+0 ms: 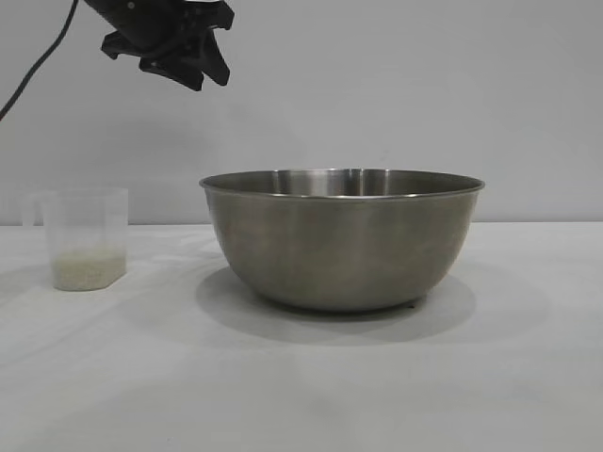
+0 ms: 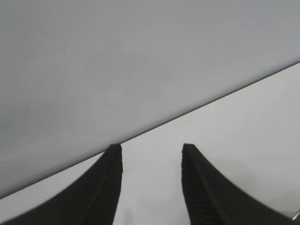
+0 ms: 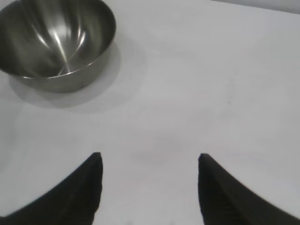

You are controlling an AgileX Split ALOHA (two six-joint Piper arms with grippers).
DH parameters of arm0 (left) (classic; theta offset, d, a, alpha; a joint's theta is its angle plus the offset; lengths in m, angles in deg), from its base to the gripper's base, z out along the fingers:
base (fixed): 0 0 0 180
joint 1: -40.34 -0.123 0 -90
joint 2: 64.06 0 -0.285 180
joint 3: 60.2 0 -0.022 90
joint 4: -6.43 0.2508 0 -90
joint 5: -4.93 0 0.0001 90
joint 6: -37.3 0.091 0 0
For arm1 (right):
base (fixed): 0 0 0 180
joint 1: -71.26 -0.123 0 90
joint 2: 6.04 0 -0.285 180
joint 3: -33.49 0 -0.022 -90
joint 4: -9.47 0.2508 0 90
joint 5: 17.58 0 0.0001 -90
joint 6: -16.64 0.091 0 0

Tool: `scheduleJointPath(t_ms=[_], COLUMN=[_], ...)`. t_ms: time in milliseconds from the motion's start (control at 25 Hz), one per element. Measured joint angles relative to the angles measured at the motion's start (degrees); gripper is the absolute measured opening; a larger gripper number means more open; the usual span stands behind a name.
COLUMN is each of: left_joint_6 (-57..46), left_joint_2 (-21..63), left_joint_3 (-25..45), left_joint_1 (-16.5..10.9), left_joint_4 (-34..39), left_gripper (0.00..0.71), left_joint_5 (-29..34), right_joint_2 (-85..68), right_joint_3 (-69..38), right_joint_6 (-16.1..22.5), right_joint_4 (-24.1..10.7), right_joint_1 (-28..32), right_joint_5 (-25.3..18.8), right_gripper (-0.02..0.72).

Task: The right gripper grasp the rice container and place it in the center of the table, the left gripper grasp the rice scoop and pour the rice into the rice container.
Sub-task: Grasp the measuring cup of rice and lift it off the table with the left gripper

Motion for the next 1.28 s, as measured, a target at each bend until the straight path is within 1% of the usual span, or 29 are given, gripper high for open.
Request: scheduleJointPath(t_ms=[120,280,560,800,880,960,1040,1080,1120,1200,1240,1280], left_joint_6=[0.0,0.0,0.0,-0.2,-0.2,-0.2,2.3,5.1,9.9,21.9,28.1,32.2], left_joint_2=[0.0,0.0,0.9,7.5,10.8,14.1,17.7,19.1,20.8,23.9,25.1,26.4], left_joint_3=[0.0,0.0,0.0,0.5,3.1,7.5,13.8,16.6,19.8,25.2,27.6,29.4], left_joint_1=[0.0,0.0,0.0,0.0,0.0,0.0,0.0,0.0,0.0,0.0,0.0,0.0], left_joint_4=[0.0,0.0,0.0,5.8,6.0,5.3,2.0,-1.0,-4.3,-15.3,-19.0,-21.7], left_gripper=[0.245,0.245,0.245,0.245,0.245,0.245,0.245,0.245,0.245,0.245,0.245,0.245], left_joint_5=[0.1,0.1,0.5,4.2,4.5,3.0,0.3,-1.4,-2.6,-4.0,-4.2,-4.2], right_joint_2=[-4.6,-8.4,-10.0,-10.0,-10.0,-10.0,-10.0,-10.0,-10.0,-10.0,-10.0,-10.0], right_joint_3=[-1.9,-3.1,-3.4,-3.5,-3.5,-3.5,-3.5,-3.5,-3.5,-3.5,-3.5,-3.5], right_joint_6=[0.0,0.0,0.0,0.0,0.0,0.0,0.0,0.0,0.0,0.0,0.0,0.0], right_joint_4=[-0.1,-0.7,-0.9,-0.9,-0.9,-0.9,-0.9,-0.9,-0.9,-0.9,-0.9,-0.9], right_joint_1=[1.3,1.4,1.4,1.4,1.4,1.4,1.4,1.4,1.4,1.4,1.4,1.4], right_joint_5=[-1.3,-3.5,-3.9,-3.9,-3.9,-3.9,-3.9,-3.9,-3.9,-3.9,-3.9,-3.9], right_gripper=[0.423,0.423,0.423,0.423,0.423,0.423,0.423,0.423,0.423,0.423,0.423,0.423])
